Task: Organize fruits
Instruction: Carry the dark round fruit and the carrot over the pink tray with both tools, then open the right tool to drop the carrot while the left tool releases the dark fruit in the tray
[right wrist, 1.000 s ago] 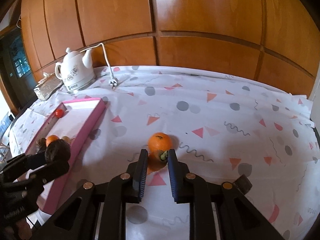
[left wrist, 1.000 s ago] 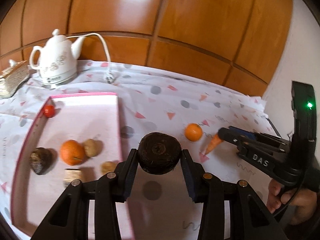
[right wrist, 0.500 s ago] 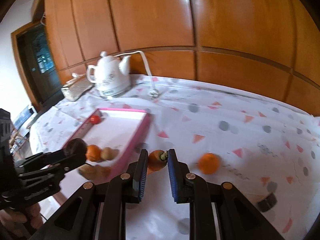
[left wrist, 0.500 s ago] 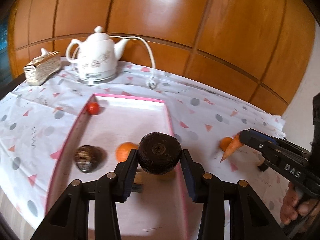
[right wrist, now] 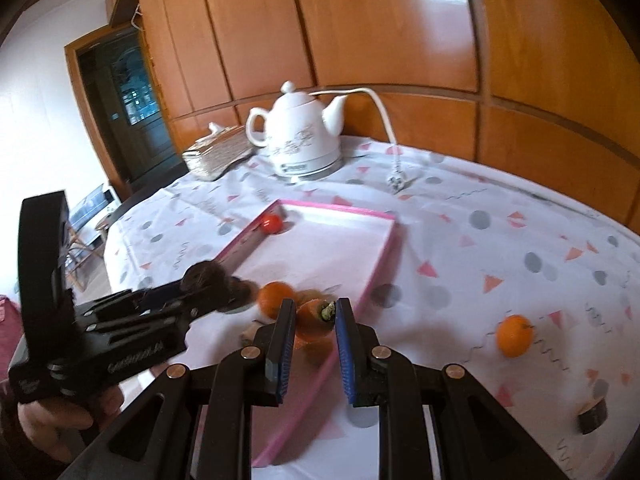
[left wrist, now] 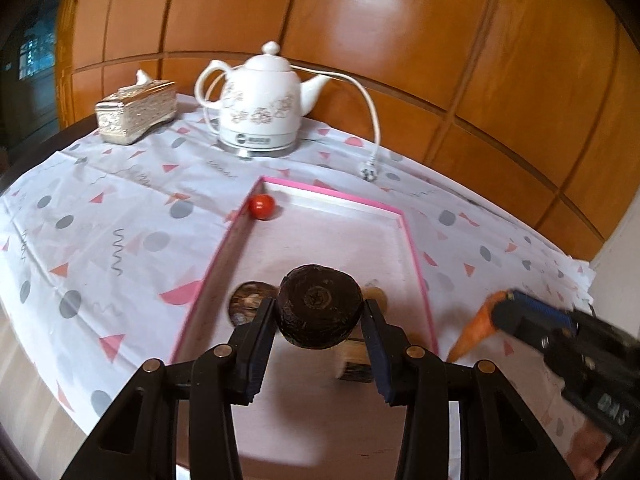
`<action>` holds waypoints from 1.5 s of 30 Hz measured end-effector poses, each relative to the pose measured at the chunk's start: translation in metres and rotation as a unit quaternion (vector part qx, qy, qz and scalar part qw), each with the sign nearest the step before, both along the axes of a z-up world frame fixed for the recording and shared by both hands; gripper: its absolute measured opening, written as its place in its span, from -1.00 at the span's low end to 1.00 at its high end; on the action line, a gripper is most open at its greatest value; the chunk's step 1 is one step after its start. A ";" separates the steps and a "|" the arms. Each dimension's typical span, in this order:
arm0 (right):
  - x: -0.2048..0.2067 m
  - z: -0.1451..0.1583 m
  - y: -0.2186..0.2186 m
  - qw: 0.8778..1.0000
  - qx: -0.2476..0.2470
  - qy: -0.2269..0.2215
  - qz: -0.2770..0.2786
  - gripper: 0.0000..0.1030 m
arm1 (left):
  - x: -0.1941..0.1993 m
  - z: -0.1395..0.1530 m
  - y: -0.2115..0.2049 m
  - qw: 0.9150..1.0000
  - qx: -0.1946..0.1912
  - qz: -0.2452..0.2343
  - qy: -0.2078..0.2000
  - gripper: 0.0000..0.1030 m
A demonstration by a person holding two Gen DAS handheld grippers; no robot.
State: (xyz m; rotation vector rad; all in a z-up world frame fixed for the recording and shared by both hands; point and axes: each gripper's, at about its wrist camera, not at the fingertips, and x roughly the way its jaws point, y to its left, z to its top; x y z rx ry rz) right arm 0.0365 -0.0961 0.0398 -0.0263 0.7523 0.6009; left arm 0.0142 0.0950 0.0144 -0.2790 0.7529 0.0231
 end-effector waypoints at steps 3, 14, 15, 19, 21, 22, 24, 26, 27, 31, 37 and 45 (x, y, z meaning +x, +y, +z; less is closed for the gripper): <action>-0.004 -0.003 0.008 1.000 0.004 0.008 0.011 -0.62 | -0.002 0.000 0.013 1.000 -0.001 0.014 0.000 -0.15; -0.004 -0.017 0.030 0.999 -0.003 0.035 0.041 -0.61 | -0.005 -0.001 0.029 1.000 -0.009 0.023 0.005 -0.15; -0.003 -0.019 0.031 0.998 -0.006 0.037 0.042 -0.62 | -0.003 0.000 0.027 1.000 -0.008 0.020 0.004 -0.15; -0.003 -0.024 0.037 0.997 -0.021 0.045 0.054 -0.61 | 0.003 -0.002 0.019 1.000 -0.007 0.011 0.008 -0.14; -0.003 -0.026 0.039 0.997 -0.022 0.043 0.053 -0.61 | 0.006 -0.005 0.016 1.000 -0.006 0.009 0.011 -0.14; -0.002 -0.026 0.040 0.997 -0.023 0.042 0.053 -0.61 | 0.007 -0.006 0.015 1.000 -0.006 0.008 0.013 -0.15; -0.001 -0.030 0.040 0.997 -0.023 0.049 0.055 -0.61 | 0.009 -0.009 0.013 1.000 -0.005 0.005 0.018 -0.14; 0.000 -0.033 0.041 0.997 -0.026 0.050 0.052 -0.60 | 0.011 -0.011 0.013 1.000 -0.003 0.008 0.019 -0.14; 0.002 -0.034 0.041 0.997 -0.027 0.052 0.049 -0.60 | 0.013 -0.012 0.013 1.000 -0.002 0.007 0.021 -0.15; 0.010 -0.040 0.038 0.997 -0.022 0.064 0.034 -0.59 | 0.018 -0.016 0.011 1.000 -0.002 0.007 0.029 -0.14; 0.012 -0.043 0.036 0.997 -0.024 0.064 0.028 -0.59 | 0.019 -0.021 0.008 0.999 0.004 0.007 0.038 -0.14; 0.010 -0.046 0.036 0.997 -0.031 0.068 0.018 -0.59 | 0.017 -0.019 0.006 0.999 0.017 0.010 0.032 0.11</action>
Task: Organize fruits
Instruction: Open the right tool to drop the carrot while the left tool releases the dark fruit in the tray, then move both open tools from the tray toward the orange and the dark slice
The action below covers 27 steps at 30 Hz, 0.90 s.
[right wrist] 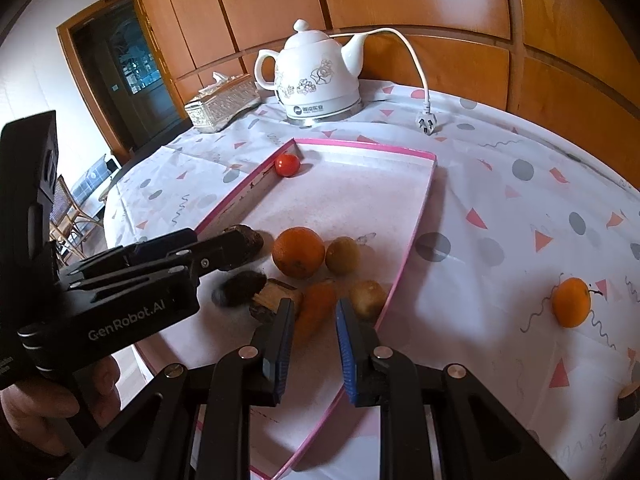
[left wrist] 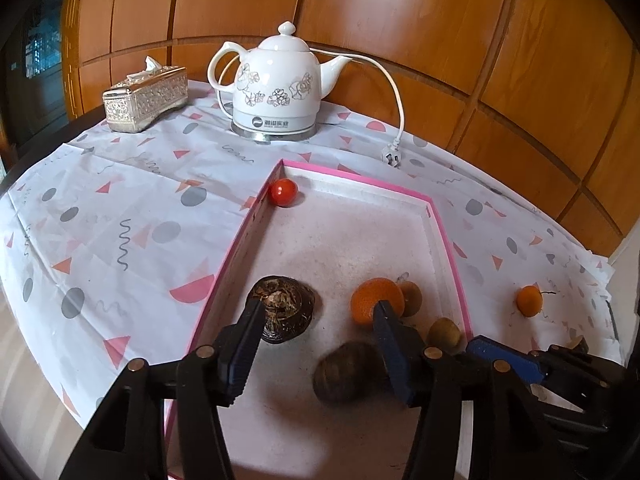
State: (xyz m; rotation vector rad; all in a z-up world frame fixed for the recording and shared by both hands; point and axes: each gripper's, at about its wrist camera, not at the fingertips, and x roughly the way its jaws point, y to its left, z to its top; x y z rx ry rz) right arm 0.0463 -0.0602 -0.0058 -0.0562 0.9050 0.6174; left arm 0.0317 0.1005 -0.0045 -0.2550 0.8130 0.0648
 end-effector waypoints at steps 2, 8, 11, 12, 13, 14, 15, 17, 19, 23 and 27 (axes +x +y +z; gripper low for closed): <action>0.000 0.000 0.000 1.000 0.001 0.000 -0.001 -0.59 | -0.001 0.000 0.000 1.000 0.003 0.002 0.002 0.13; -0.003 0.001 0.000 1.000 -0.005 -0.004 -0.002 -0.58 | -0.009 0.004 -0.002 1.000 0.017 0.016 -0.006 0.34; -0.008 0.003 0.000 1.000 -0.007 -0.009 -0.006 -0.47 | -0.013 0.008 -0.003 0.999 0.028 0.024 -0.016 0.50; -0.009 0.005 0.000 1.000 -0.007 -0.013 -0.007 -0.47 | -0.014 0.010 -0.003 0.999 0.030 0.026 -0.020 0.55; -0.011 0.006 -0.001 1.000 -0.006 -0.018 -0.007 -0.46 | -0.015 0.011 -0.004 0.999 0.033 0.027 -0.023 0.57; -0.014 0.008 -0.001 1.000 -0.005 -0.024 -0.007 -0.43 | -0.016 0.013 -0.005 0.999 0.035 0.028 -0.025 0.63; -0.016 0.010 -0.001 0.999 -0.005 -0.032 -0.009 -0.41 | -0.017 0.013 -0.006 0.998 0.038 0.029 -0.027 0.70; -0.020 0.014 -0.001 0.999 -0.005 -0.046 -0.011 -0.39 | -0.020 0.015 -0.006 0.998 0.041 0.032 -0.031 0.74; -0.022 0.016 -0.001 0.998 -0.005 -0.055 -0.013 -0.39 | -0.021 0.017 -0.007 0.998 0.043 0.032 -0.034 0.77; -0.025 0.018 -0.004 0.998 -0.003 -0.062 -0.021 -0.39 | -0.024 0.019 -0.008 0.997 0.051 0.040 -0.035 0.89; -0.027 0.018 -0.007 0.997 -0.008 -0.066 -0.036 -0.39 | -0.026 0.020 -0.008 0.997 0.055 0.047 -0.037 0.97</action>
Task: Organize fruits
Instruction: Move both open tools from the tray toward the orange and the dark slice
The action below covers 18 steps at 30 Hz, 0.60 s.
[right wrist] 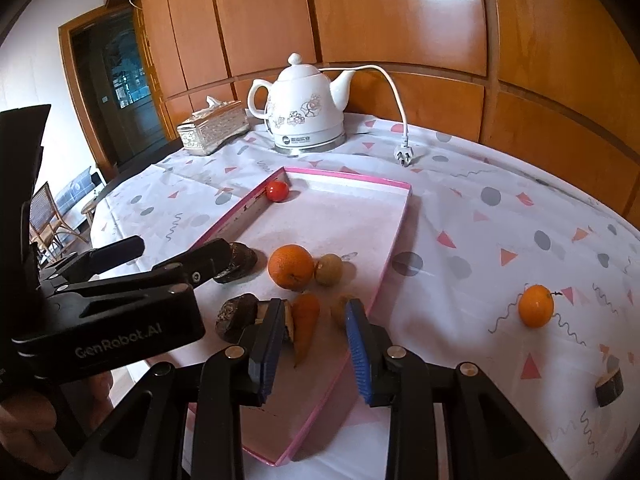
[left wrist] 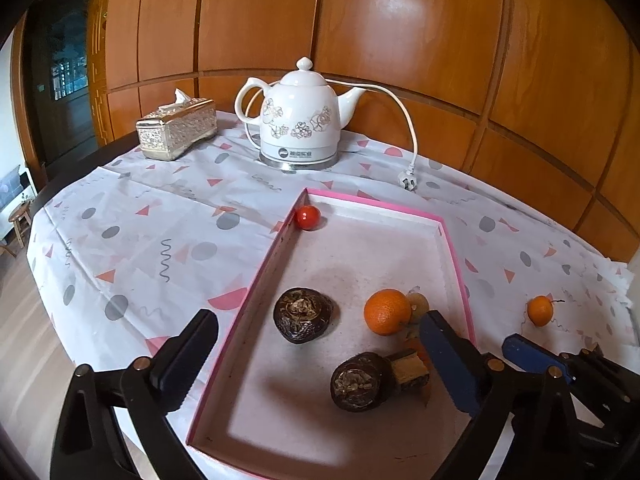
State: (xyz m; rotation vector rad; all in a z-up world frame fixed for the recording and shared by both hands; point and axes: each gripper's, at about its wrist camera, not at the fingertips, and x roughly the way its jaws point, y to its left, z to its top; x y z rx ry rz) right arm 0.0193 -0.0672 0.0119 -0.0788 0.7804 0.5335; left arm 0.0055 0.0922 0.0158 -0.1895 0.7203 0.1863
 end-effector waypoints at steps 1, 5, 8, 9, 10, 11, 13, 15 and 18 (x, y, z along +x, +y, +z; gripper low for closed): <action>0.000 0.000 -0.001 1.000 -0.001 -0.001 -0.003 -0.39 | -0.001 0.000 0.000 1.000 -0.001 -0.001 -0.001 0.98; -0.004 0.002 -0.002 1.000 -0.005 -0.006 -0.004 -0.39 | -0.003 0.002 0.000 1.000 -0.001 0.001 -0.003 0.99; -0.005 0.002 -0.003 1.000 -0.007 -0.006 -0.006 -0.39 | -0.004 0.003 -0.002 1.000 -0.001 -0.001 -0.002 0.99; -0.006 0.002 -0.004 1.000 -0.005 -0.004 -0.009 -0.39 | -0.004 0.003 -0.002 1.000 0.000 -0.002 -0.002 0.99; -0.007 0.002 -0.005 1.000 -0.005 -0.004 -0.011 -0.39 | -0.005 0.003 -0.004 1.000 0.003 -0.003 -0.003 0.99; -0.007 0.002 -0.008 1.000 -0.004 -0.003 -0.015 -0.39 | -0.005 0.003 -0.005 1.000 0.004 -0.005 -0.003 0.99; -0.008 0.001 -0.012 1.000 -0.003 -0.001 -0.022 -0.39 | -0.006 0.004 -0.007 1.000 0.005 -0.009 -0.003 0.99; -0.007 0.000 -0.017 0.999 0.001 0.004 -0.032 -0.39 | -0.006 0.004 -0.010 1.000 0.005 -0.013 -0.003 0.99; -0.007 0.000 -0.025 0.999 0.005 0.006 -0.044 -0.38 | -0.006 0.005 -0.016 1.000 0.009 -0.021 -0.003 0.99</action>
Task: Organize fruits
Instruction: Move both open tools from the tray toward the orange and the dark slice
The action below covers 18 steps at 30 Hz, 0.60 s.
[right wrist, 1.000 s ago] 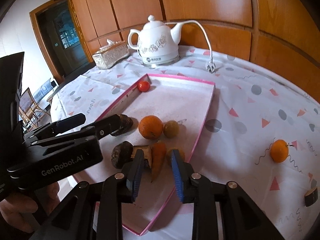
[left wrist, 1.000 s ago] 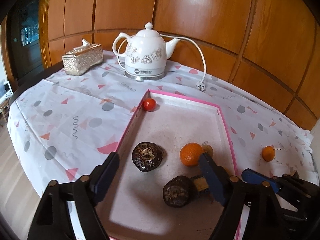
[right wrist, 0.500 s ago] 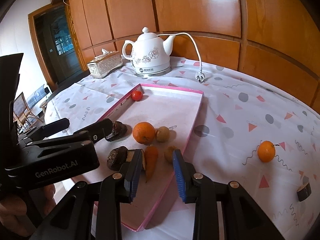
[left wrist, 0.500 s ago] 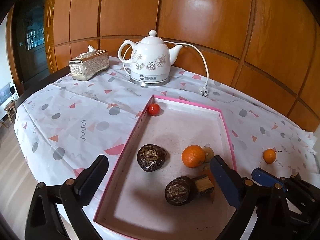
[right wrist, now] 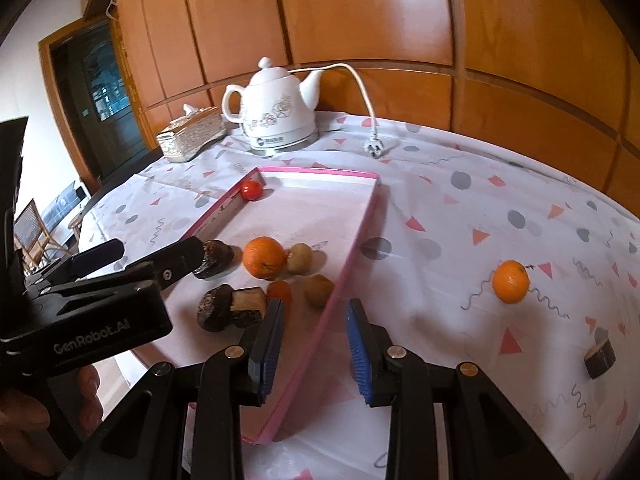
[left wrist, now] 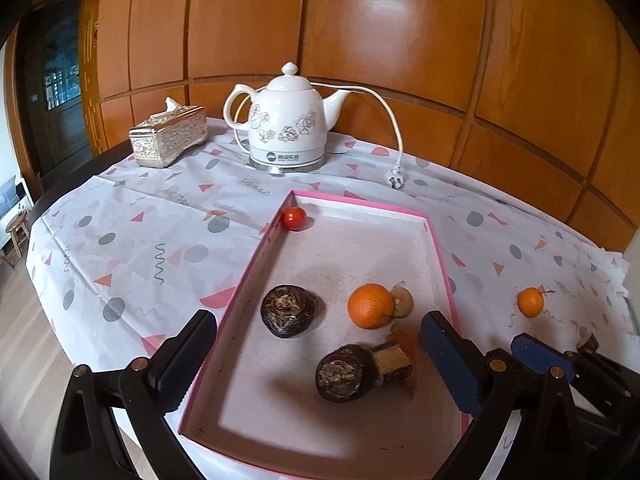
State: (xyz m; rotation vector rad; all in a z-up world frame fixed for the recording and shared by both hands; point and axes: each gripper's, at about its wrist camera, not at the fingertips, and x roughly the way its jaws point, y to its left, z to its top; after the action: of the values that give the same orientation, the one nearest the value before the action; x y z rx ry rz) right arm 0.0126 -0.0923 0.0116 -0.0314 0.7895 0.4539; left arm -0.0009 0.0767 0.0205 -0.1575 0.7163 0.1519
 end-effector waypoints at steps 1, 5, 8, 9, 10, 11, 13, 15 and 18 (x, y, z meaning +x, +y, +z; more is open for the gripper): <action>0.000 0.000 -0.003 1.000 0.002 0.000 -0.006 -0.38 | 0.000 0.000 -0.003 1.000 0.002 -0.006 -0.001 0.99; 0.001 0.000 -0.012 1.000 0.007 0.002 -0.022 -0.37 | 0.000 0.000 -0.011 1.000 0.006 -0.022 -0.001 0.99; 0.001 -0.001 -0.020 0.999 0.009 0.005 -0.033 -0.34 | 0.000 0.001 -0.017 0.999 0.006 -0.036 -0.003 0.99; 0.001 -0.002 -0.023 0.999 0.010 0.006 -0.038 -0.34 | 0.000 0.002 -0.018 0.999 0.006 -0.039 -0.003 0.99; 0.001 -0.003 -0.026 0.999 0.011 0.008 -0.044 -0.34 | 0.000 0.002 -0.021 0.999 0.006 -0.042 -0.004 0.99; 0.001 -0.003 -0.030 0.999 0.012 0.009 -0.048 -0.34 | 0.000 0.003 -0.023 0.999 0.007 -0.045 -0.005 0.99; 0.000 -0.004 -0.037 0.998 0.013 0.010 -0.059 -0.33 | 0.001 0.004 -0.027 0.998 0.008 -0.054 -0.005 0.99; 0.000 -0.005 -0.049 0.997 0.013 0.011 -0.074 -0.32 | 0.001 0.005 -0.031 0.998 0.008 -0.062 -0.005 0.99; -0.001 -0.006 -0.067 0.995 0.011 0.012 -0.098 -0.32 | 0.002 0.008 -0.044 0.996 0.015 -0.082 -0.009 0.99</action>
State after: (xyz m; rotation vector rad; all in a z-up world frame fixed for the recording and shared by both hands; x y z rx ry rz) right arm 0.0112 -0.1593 0.0056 0.0714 0.8021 0.2761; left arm 0.0016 0.0331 0.0287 -0.0713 0.7054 0.0034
